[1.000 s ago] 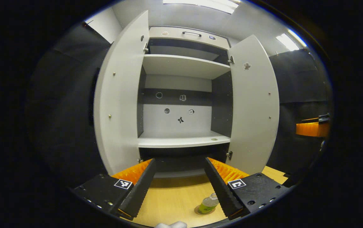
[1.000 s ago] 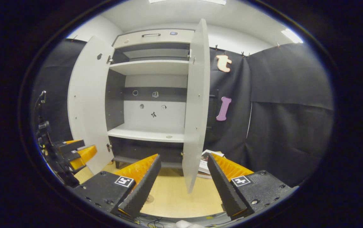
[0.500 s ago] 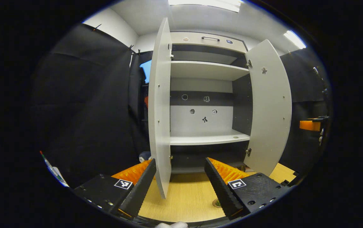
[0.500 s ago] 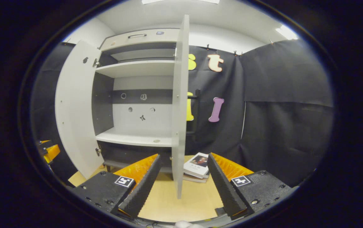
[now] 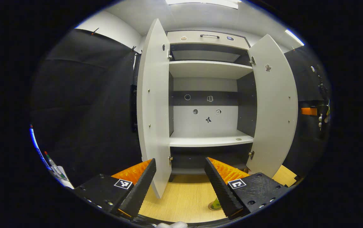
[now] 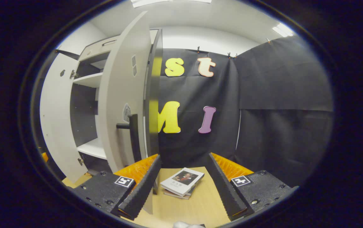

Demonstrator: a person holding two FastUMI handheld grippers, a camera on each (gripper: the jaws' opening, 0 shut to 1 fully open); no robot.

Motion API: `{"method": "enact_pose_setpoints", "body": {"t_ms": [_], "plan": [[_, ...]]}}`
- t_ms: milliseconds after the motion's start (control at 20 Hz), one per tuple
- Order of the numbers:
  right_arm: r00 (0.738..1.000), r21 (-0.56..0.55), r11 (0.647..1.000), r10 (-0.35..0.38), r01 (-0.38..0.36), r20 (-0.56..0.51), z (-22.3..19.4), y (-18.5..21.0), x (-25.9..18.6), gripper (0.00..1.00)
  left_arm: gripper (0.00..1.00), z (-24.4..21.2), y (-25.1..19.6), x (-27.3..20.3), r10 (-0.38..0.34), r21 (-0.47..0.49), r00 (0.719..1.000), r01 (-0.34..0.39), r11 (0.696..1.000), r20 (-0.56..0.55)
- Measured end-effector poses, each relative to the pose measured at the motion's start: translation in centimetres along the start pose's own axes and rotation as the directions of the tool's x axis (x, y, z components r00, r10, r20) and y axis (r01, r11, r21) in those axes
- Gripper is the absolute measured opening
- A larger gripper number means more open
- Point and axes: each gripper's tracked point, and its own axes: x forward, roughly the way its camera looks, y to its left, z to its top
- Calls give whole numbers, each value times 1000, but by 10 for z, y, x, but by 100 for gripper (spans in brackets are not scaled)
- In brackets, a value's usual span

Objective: Grasp the bottle in the cabinet with the left hand and place it on the coaster, then close the right door with the right hand and the left door with the left hand.

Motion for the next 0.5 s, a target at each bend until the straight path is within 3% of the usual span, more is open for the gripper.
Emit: {"method": "enact_pose_setpoints", "body": {"t_ms": [250,500], "plan": [[982,22,982,189,-189,2,10,28,32,96,94,14,-13,-3,89,-2,996,-89,996,22],[958,50,957,288,-287,-7,7,39,39,96,94,16,-23,-15,161,-2,987,-161,987,20]]}}
